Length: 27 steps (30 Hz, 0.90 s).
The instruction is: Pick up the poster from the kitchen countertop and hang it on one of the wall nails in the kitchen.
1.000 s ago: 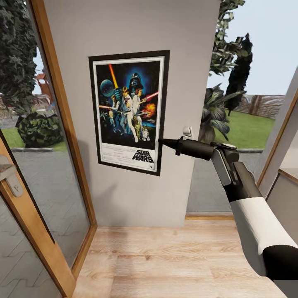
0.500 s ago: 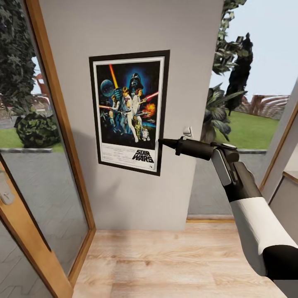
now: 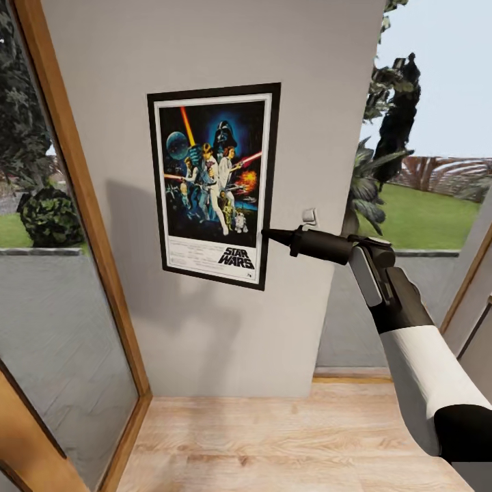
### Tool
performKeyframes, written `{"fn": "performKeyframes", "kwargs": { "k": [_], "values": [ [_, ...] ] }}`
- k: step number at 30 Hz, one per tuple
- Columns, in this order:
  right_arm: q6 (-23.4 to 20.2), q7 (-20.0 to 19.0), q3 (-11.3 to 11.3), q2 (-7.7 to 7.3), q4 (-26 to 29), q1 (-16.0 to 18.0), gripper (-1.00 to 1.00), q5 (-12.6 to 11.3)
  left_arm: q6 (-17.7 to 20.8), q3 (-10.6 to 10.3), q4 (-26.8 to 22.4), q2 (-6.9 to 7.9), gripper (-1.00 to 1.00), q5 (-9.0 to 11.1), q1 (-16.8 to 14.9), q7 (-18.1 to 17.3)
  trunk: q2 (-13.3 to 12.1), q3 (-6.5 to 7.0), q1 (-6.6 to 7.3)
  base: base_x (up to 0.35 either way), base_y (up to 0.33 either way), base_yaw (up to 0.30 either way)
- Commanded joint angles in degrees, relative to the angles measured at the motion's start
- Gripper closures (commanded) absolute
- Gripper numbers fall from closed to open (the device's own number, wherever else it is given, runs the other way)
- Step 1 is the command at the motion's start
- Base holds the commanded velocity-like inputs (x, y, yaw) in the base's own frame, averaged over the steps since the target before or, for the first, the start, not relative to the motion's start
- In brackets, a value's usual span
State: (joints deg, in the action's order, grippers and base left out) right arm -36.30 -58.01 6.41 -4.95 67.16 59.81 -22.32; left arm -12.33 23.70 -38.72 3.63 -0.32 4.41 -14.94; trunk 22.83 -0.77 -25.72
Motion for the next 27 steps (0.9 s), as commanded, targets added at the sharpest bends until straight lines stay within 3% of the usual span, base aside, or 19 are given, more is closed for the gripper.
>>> {"fn": "performKeyframes", "kwargs": {
  "k": [1, 9, 27],
  "values": [
    [-0.5, 0.01, 0.09, -0.05, -0.01, 0.05, 1.0, -0.53, -0.06, 0.2, -0.04, -0.03, -1.0, -0.03, -0.01, -0.38, 0.09, -0.08, -0.07, 0.336, 0.0, 0.0],
    [-0.58, 0.0, 0.06, -0.06, -0.01, 0.05, 1.0, -0.53, -0.06, 0.2, -0.04, -0.03, -1.0, -0.03, -0.01, -0.37, 0.09, -0.08, -0.07, 0.271, 0.0, 0.0],
    [-1.2, 0.0, 0.02, -0.08, -0.09, 0.77, 1.0, -0.53, -0.06, 0.2, -0.04, -0.01, -1.0, -0.03, -0.01, -0.39, 0.09, -0.08, -0.07, 0.012, 0.0, 0.0]
  ]
}}
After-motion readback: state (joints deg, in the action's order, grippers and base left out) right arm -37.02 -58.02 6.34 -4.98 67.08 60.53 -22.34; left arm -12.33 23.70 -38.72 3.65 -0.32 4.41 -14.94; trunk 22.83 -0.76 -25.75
